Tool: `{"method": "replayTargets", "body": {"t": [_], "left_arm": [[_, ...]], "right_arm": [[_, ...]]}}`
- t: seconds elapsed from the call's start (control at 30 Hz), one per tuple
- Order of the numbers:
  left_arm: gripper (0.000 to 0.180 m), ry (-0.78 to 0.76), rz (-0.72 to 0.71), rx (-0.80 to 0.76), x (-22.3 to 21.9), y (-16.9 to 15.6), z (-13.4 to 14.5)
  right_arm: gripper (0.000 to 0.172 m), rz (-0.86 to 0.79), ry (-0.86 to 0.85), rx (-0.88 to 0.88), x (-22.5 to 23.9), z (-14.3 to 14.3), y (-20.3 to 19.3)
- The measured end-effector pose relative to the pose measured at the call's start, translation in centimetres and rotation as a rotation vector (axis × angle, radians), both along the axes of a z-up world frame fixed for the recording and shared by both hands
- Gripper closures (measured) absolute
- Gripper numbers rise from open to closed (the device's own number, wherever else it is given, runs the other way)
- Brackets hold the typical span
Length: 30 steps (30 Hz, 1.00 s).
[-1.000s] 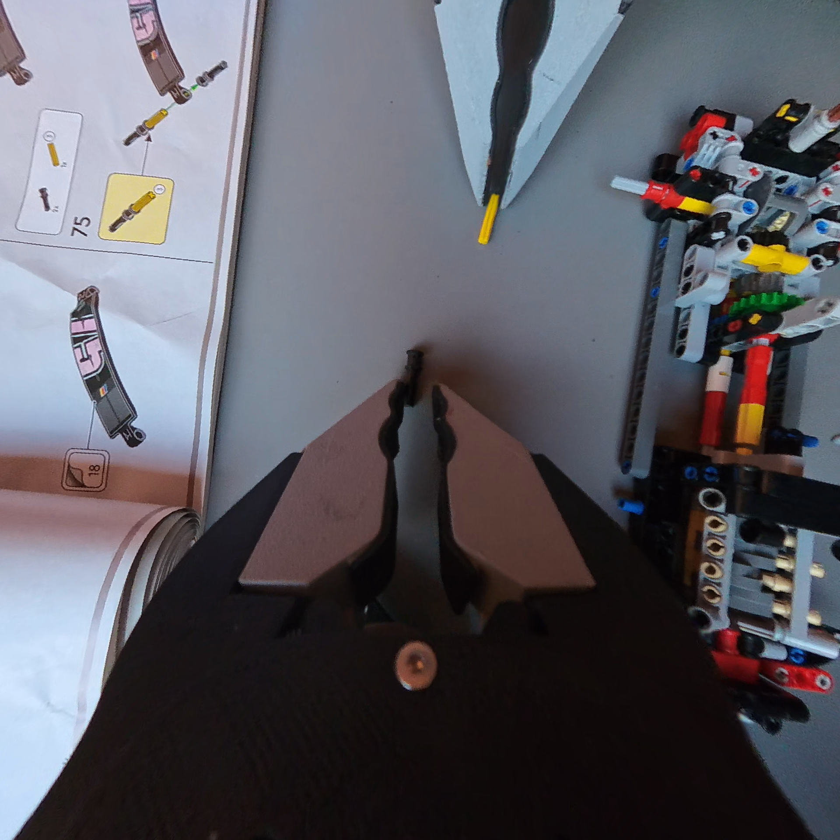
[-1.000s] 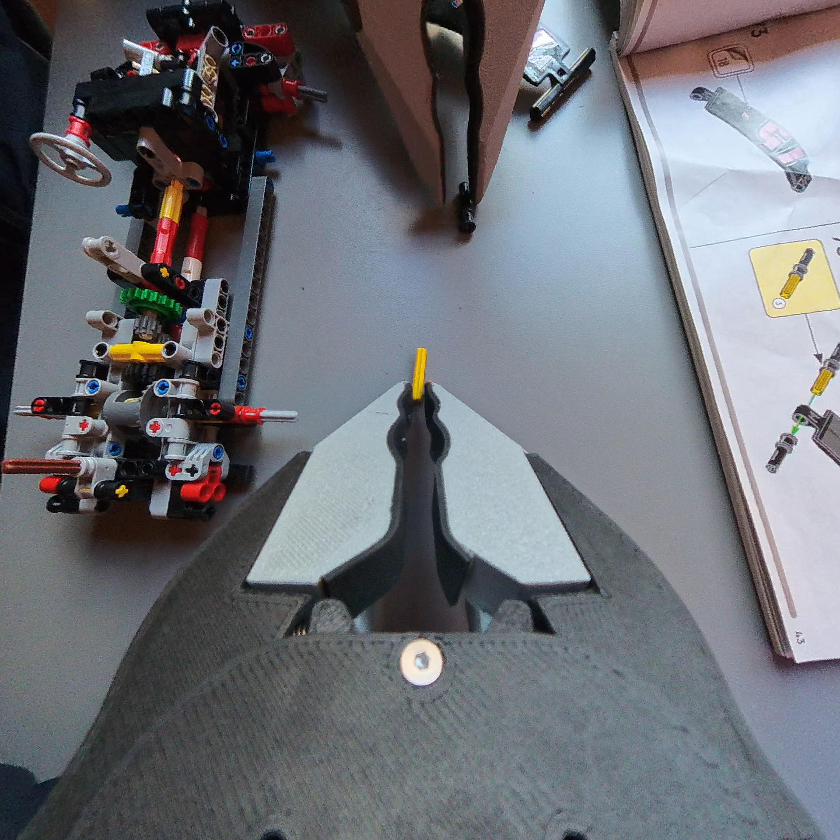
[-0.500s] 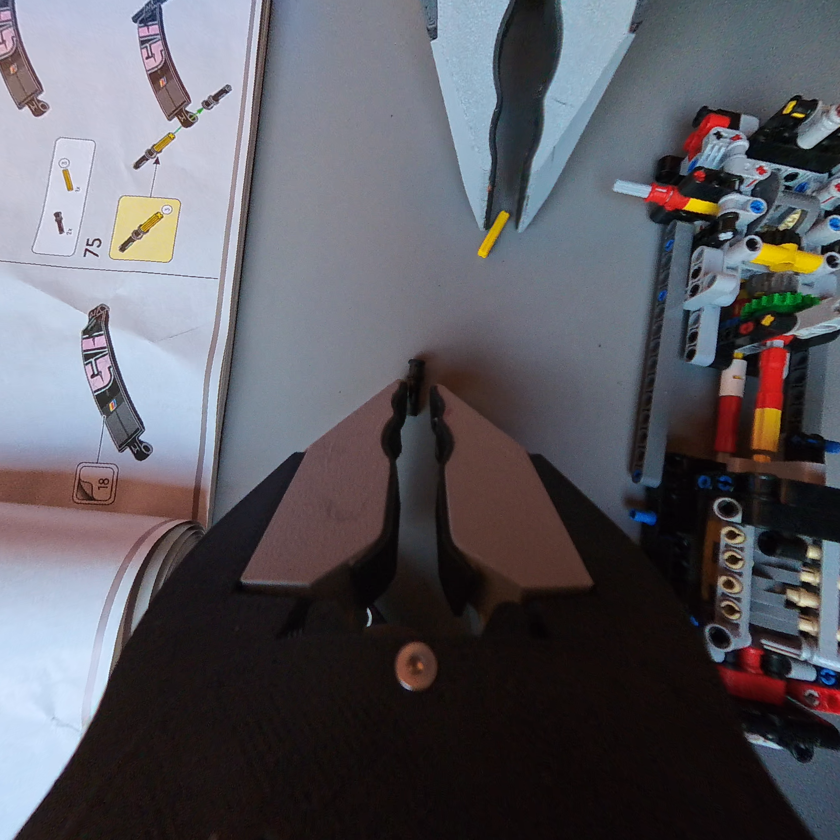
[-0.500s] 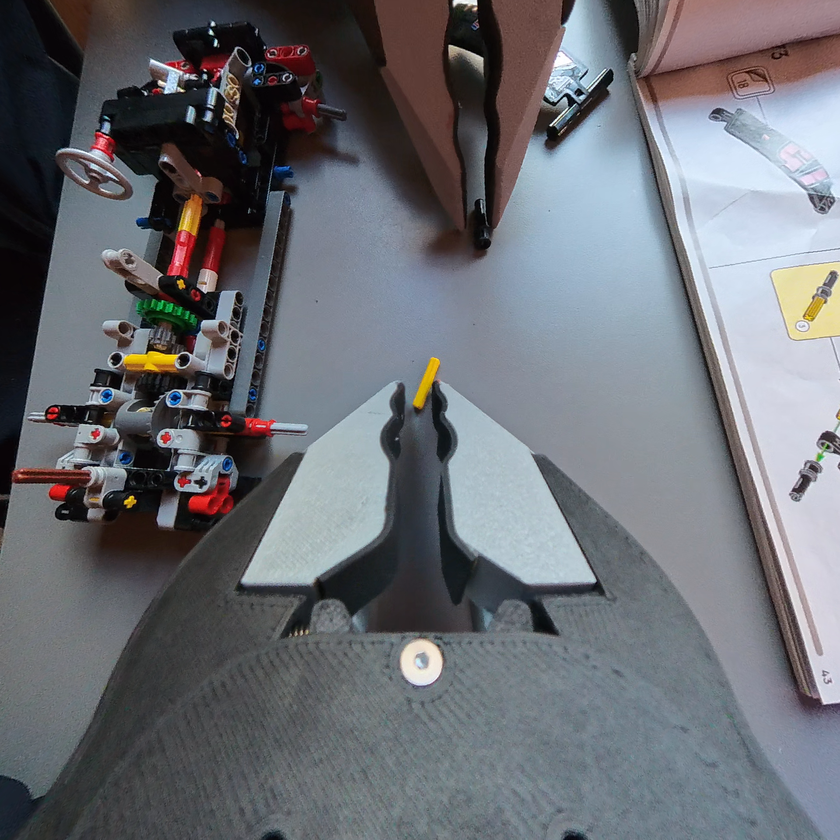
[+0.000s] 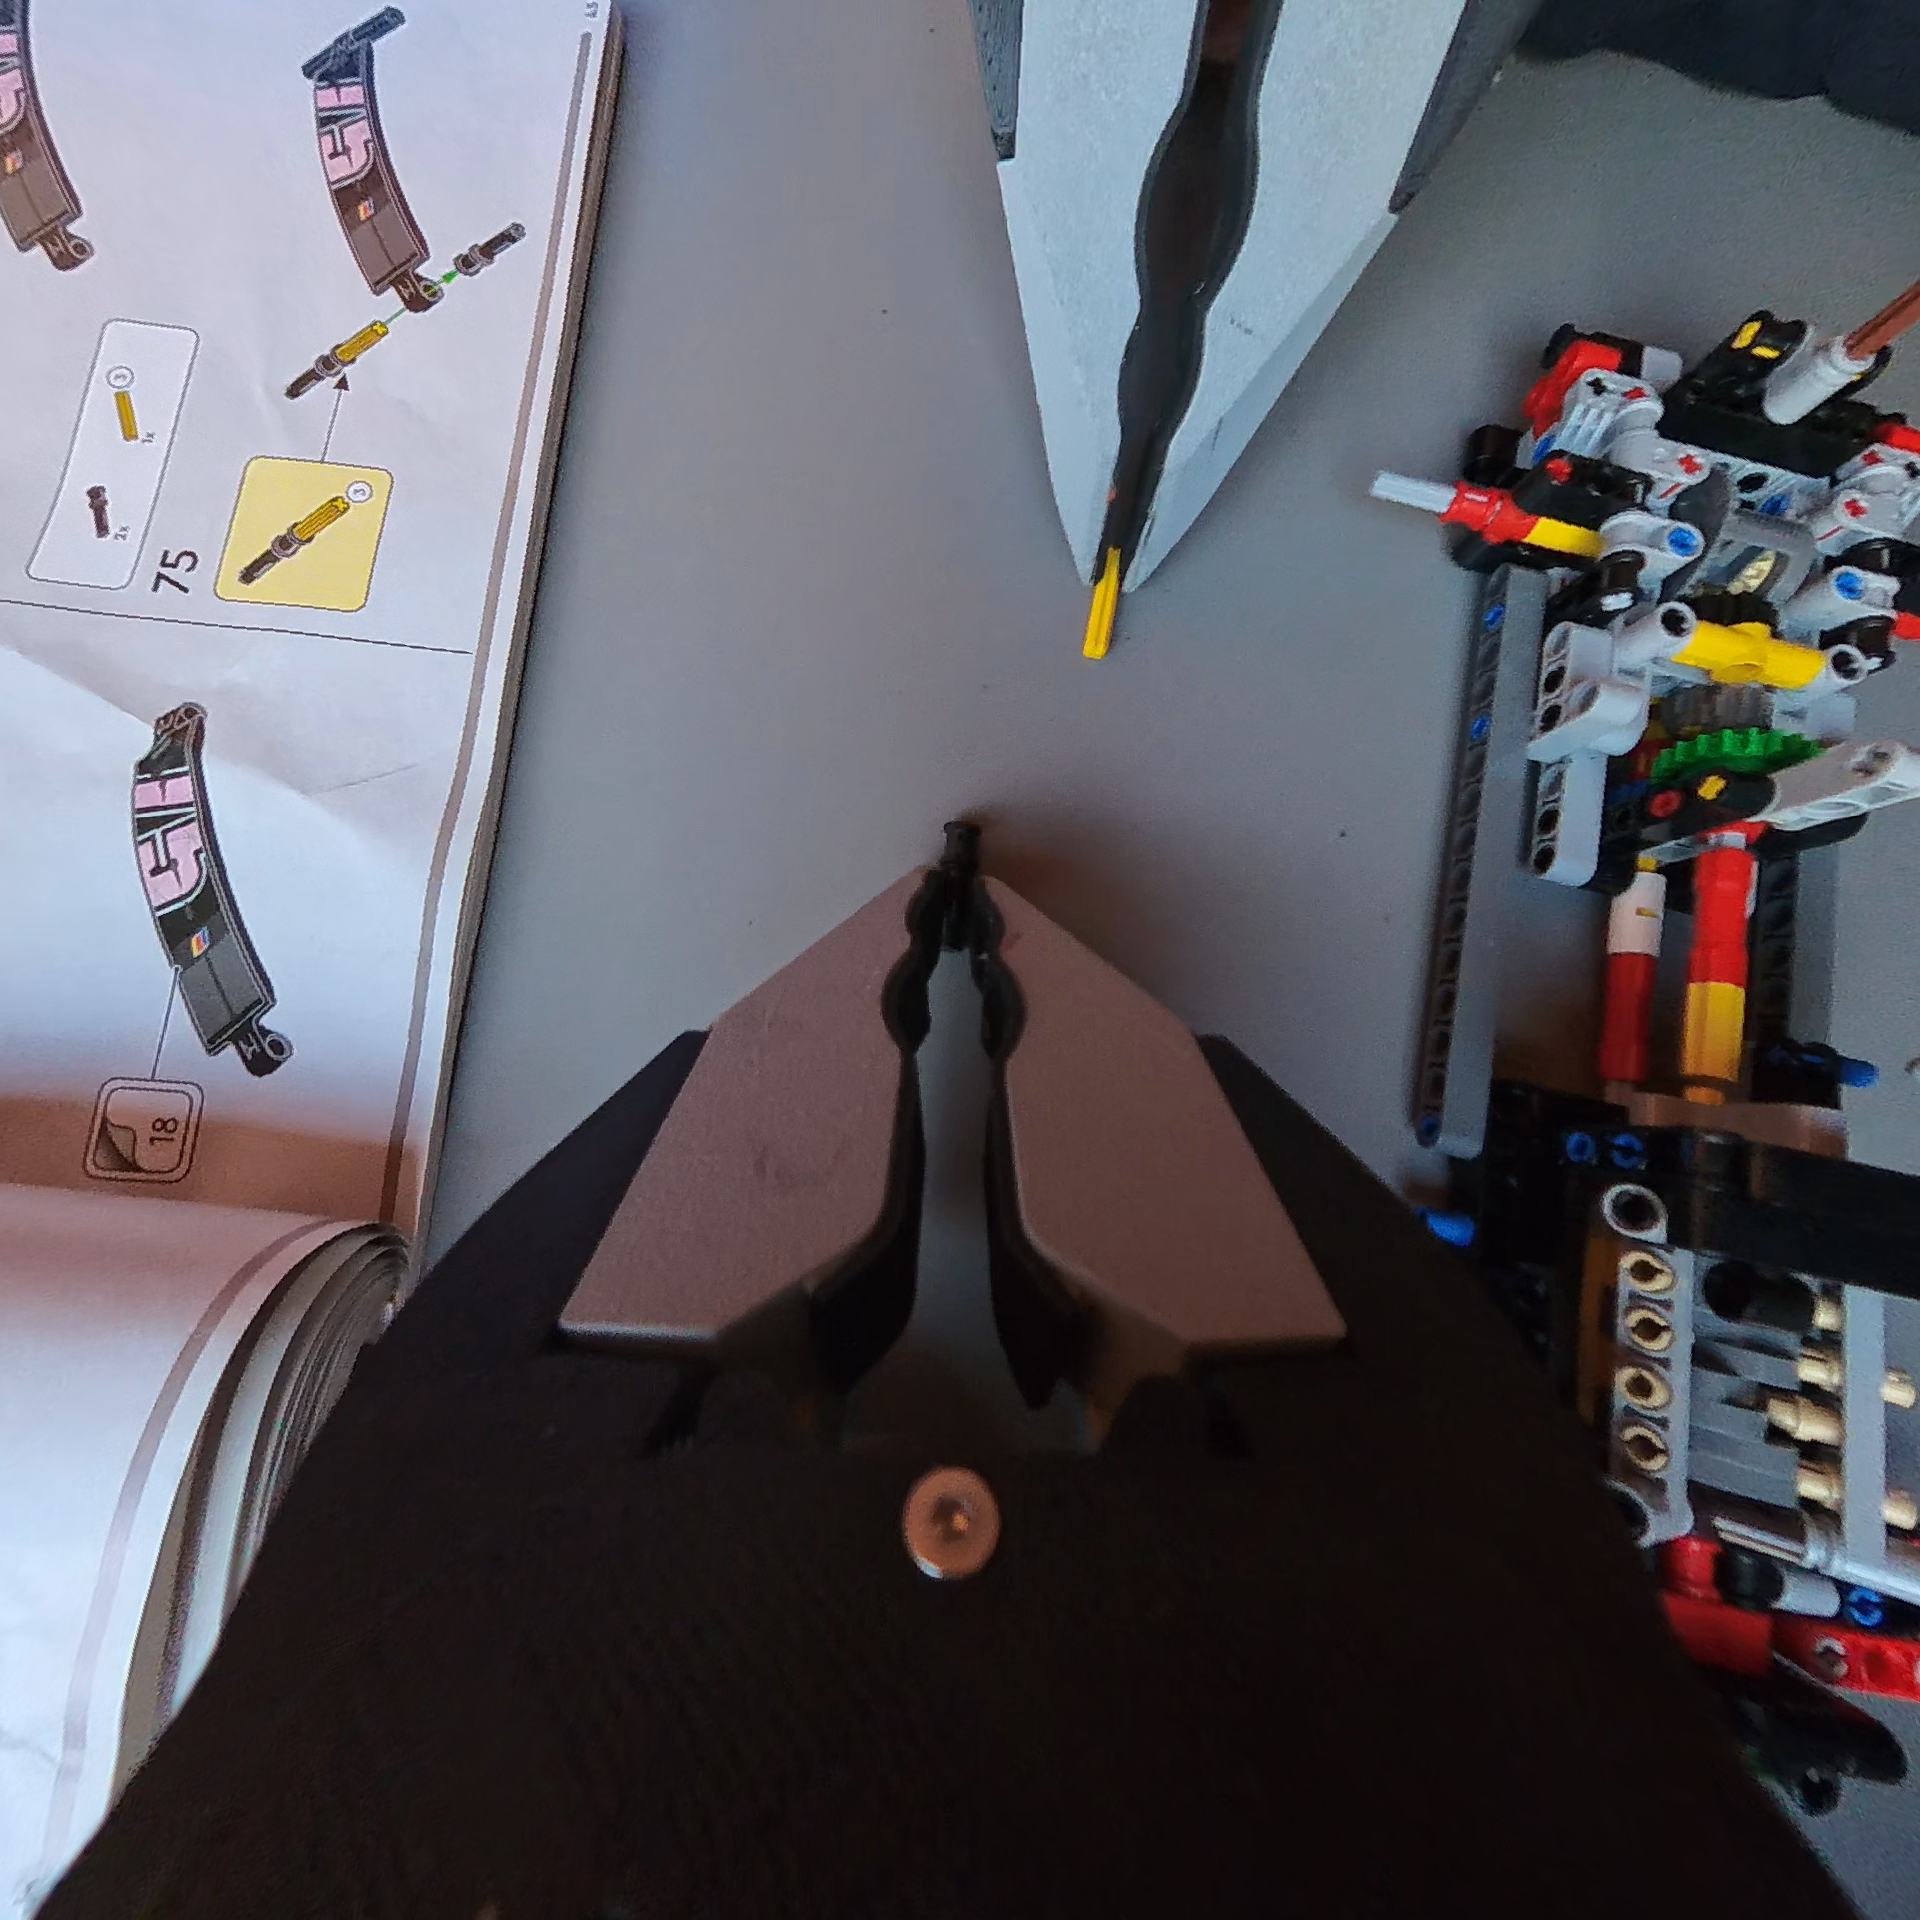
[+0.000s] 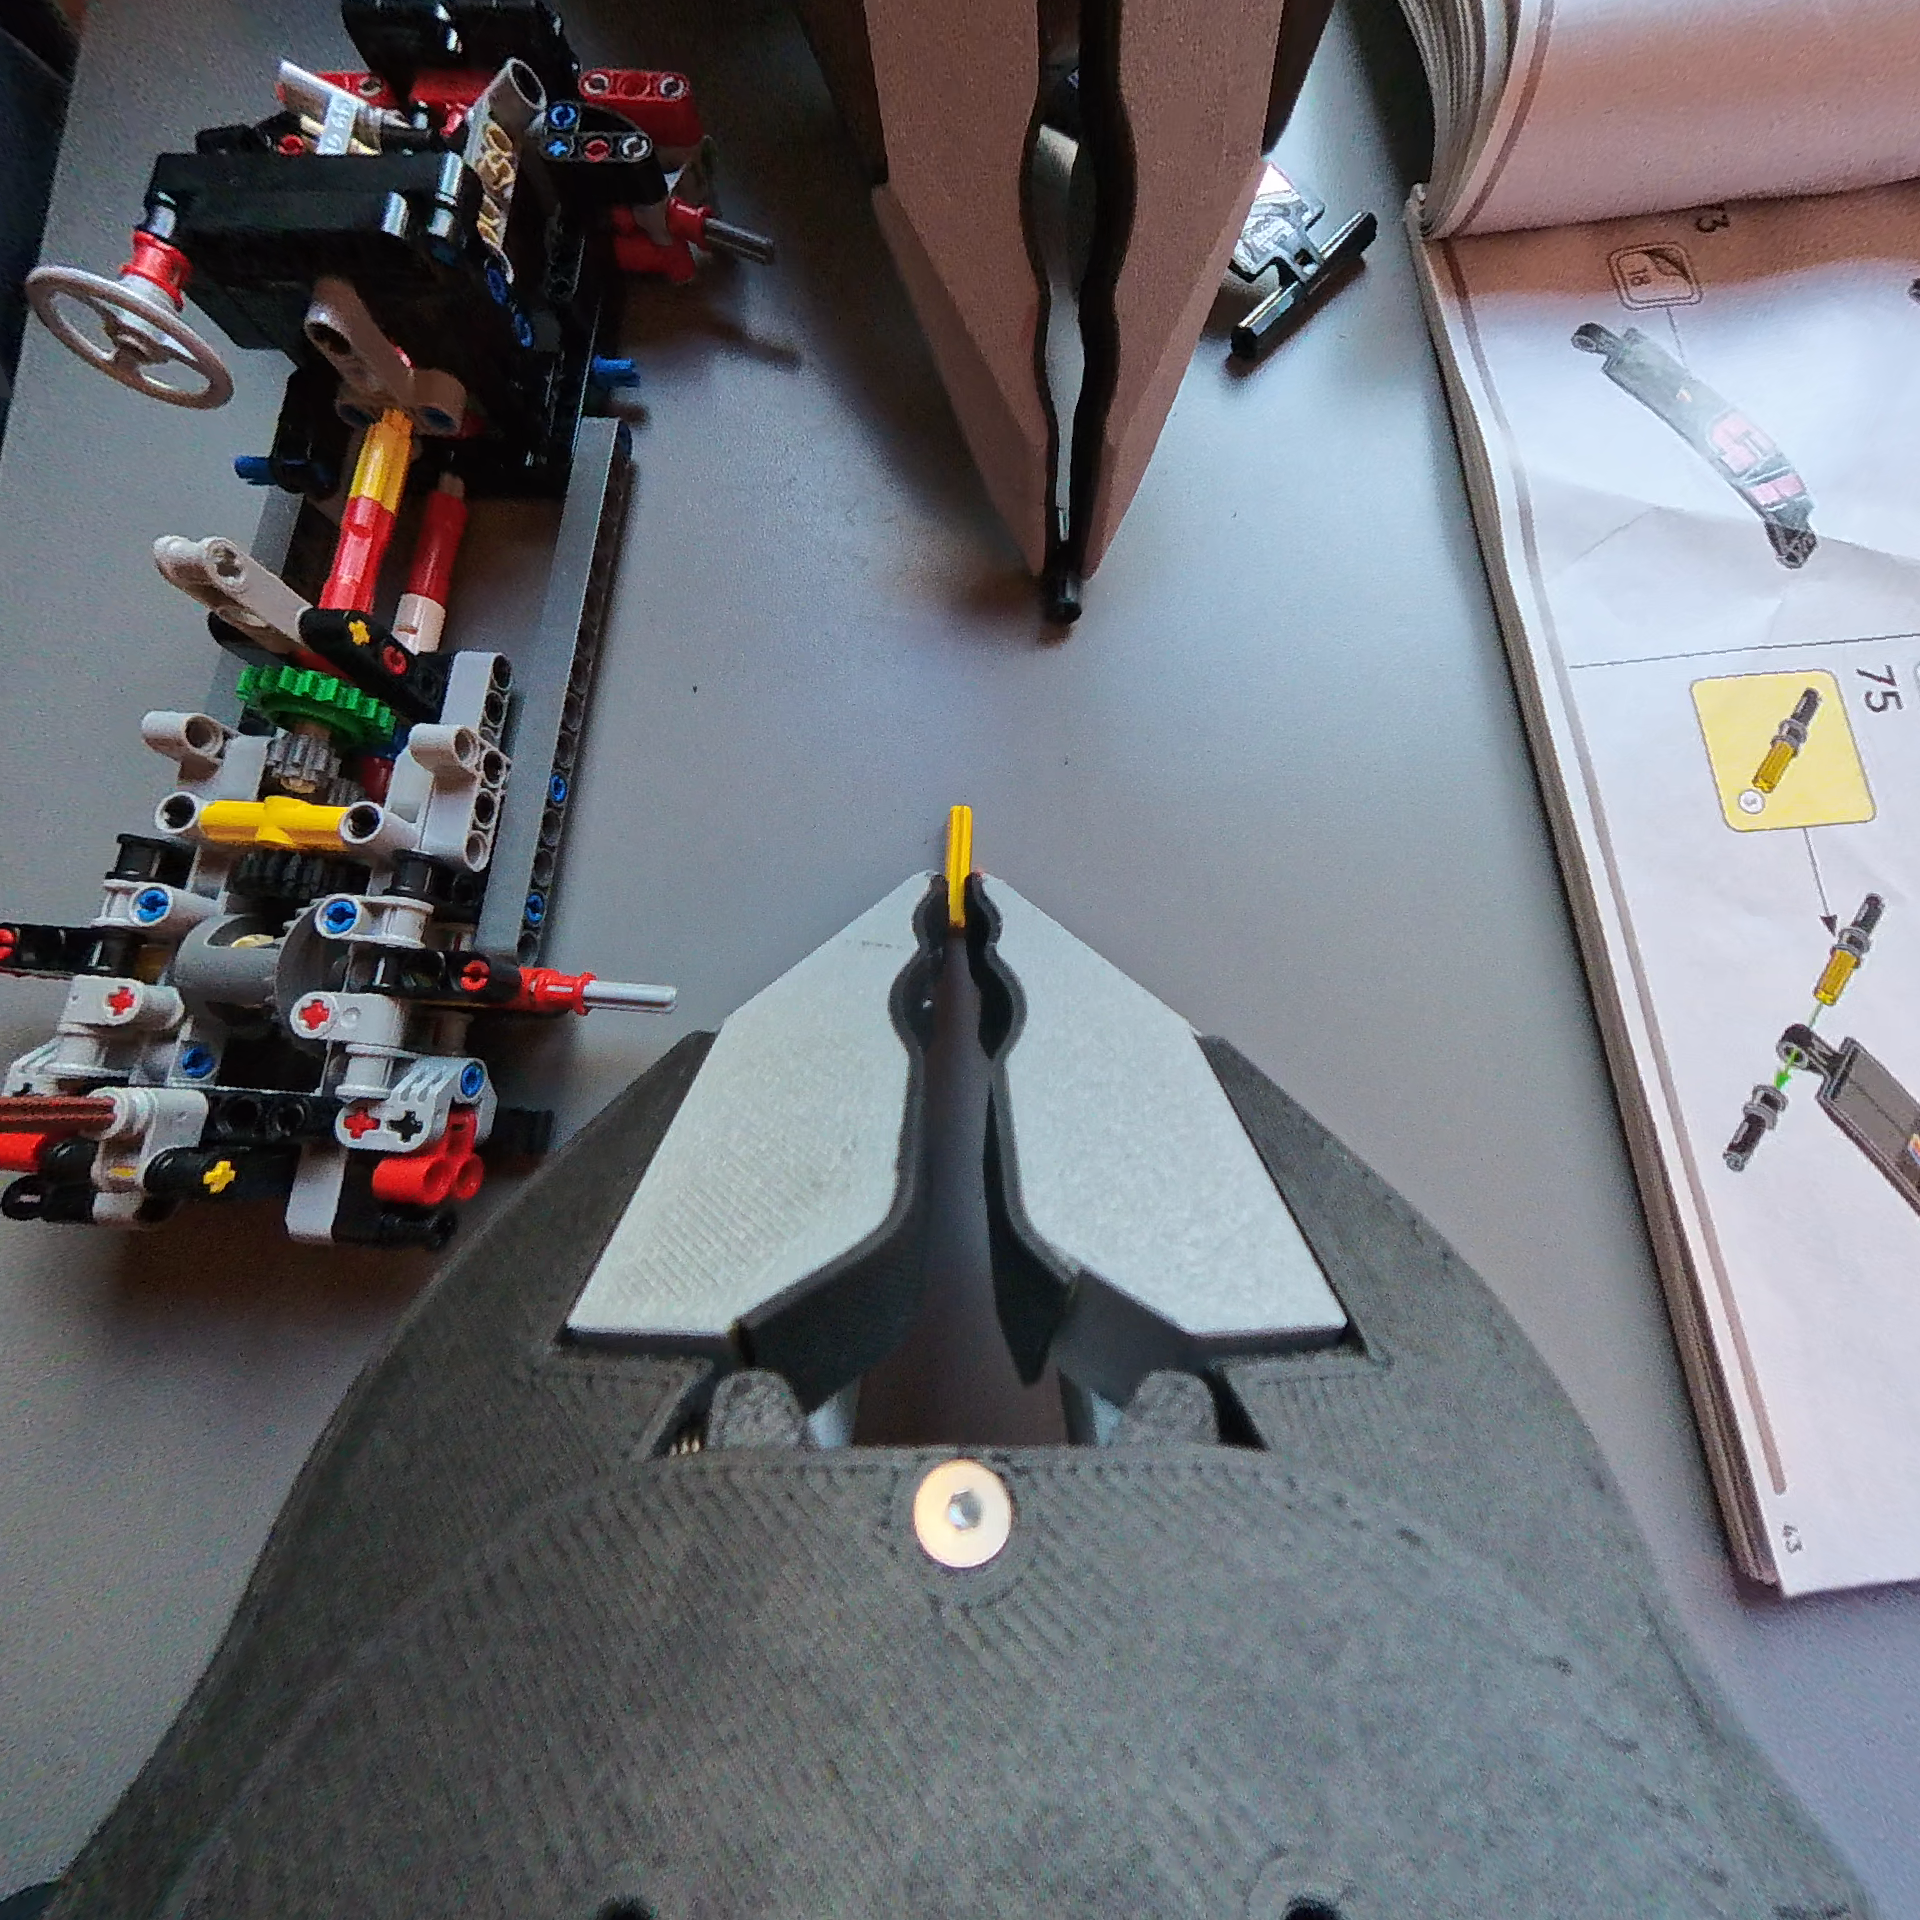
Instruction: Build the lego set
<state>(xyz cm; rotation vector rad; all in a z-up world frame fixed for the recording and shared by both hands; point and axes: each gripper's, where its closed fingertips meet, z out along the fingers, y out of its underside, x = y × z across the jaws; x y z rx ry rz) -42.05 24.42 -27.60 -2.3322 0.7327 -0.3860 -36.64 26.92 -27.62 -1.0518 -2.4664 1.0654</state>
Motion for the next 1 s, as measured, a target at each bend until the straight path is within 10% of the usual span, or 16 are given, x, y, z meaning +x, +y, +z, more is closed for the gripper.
{"method": "replayTargets", "body": {"t": [1.0], "left_arm": [[0.178,-0.008,0.03,0.057,0.3,0.4,0.0]], "right_arm": [[0.171,-0.144,0.073,0.022,-3.2,0.1,0.2]]}}
